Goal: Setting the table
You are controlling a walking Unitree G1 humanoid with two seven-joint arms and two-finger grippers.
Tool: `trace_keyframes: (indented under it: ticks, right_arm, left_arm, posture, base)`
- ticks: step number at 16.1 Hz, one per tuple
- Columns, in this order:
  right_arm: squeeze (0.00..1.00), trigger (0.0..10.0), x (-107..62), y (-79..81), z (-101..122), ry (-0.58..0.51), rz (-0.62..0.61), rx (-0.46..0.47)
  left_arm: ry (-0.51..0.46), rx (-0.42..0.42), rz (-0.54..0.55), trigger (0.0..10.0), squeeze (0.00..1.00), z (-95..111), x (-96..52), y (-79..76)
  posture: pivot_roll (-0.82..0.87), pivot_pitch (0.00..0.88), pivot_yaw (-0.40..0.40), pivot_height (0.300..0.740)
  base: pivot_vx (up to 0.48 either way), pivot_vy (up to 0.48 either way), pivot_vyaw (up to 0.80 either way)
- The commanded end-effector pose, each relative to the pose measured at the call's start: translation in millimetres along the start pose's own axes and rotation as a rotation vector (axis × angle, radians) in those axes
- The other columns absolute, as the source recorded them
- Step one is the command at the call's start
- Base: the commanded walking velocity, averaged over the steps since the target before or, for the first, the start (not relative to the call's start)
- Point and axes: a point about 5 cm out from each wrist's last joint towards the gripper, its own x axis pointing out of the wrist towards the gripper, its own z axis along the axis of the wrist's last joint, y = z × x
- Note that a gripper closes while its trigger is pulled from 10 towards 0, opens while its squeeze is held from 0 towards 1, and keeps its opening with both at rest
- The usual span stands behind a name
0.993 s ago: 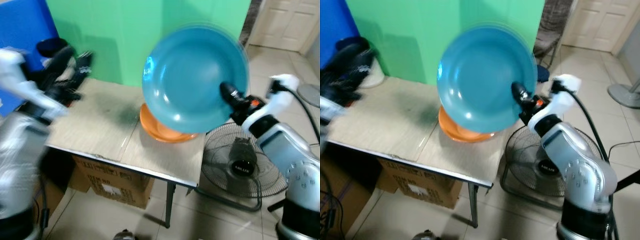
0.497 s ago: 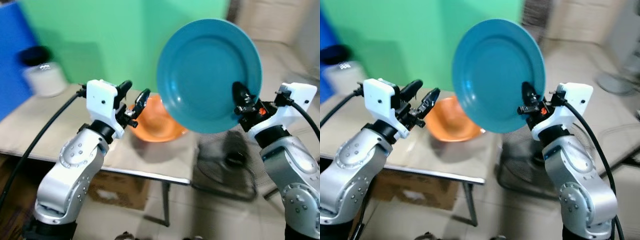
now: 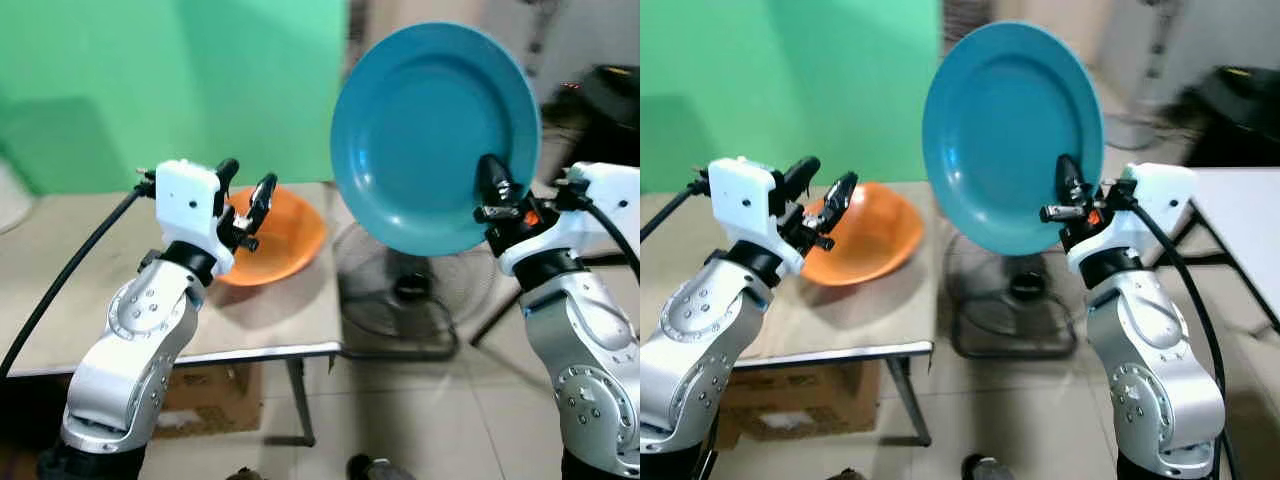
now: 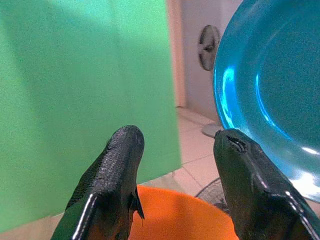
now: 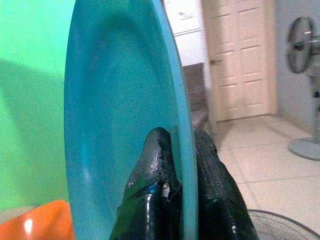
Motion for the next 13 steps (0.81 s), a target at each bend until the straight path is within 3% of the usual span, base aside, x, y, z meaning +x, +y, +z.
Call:
trace_keyframes:
  ticks: [1,2,9,11,13]
  right_arm:
    - [0.0,10.0,-1.0,3.2,-3.9,0.014,0.011,0.007]
    - [0.0,10.0,-1.1,3.4,-5.0,0.021,0.008,0.001]
    - [0.0,10.0,0.6,8.4,-11.7,0.078,0.028,-0.041]
    - [0.0,10.0,1.2,10.2,-12.0,0.085,0.038,-0.044]
    - [0.0,10.0,1.7,10.2,-11.9,0.087,0.036,-0.047]
  left_arm:
    - [0.02,0.034,0.015,10.0,0.0,-1.9,-0.6,2.8]
    - [0.023,0.032,0.019,10.0,0.0,-2.5,-0.4,3.4]
    - [0.02,0.012,0.064,10.0,0.0,-1.2,0.0,7.6]
    - [0.013,0.004,0.075,10.0,0.0,-0.1,-0.5,9.1]
    - [0.017,0.006,0.078,10.0,0.0,-1.3,-1.5,9.8]
  posture:
    - [0.1,0.0,0.024,0.74]
    - [0.1,0.0,0.024,0.74]
    - [0.1,0.0,0.019,0.74]
    - [0.1,0.0,0.015,0.74]
    - [0.09,0.0,0.014,0.74]
  base:
    - [0.0,0.0,-0.8]
    - [0.0,0.0,-0.8]
    - [0.0,0.0,0.0]
    - [0.0,0.0,-0.8]
    - [0.0,0.0,0.0]
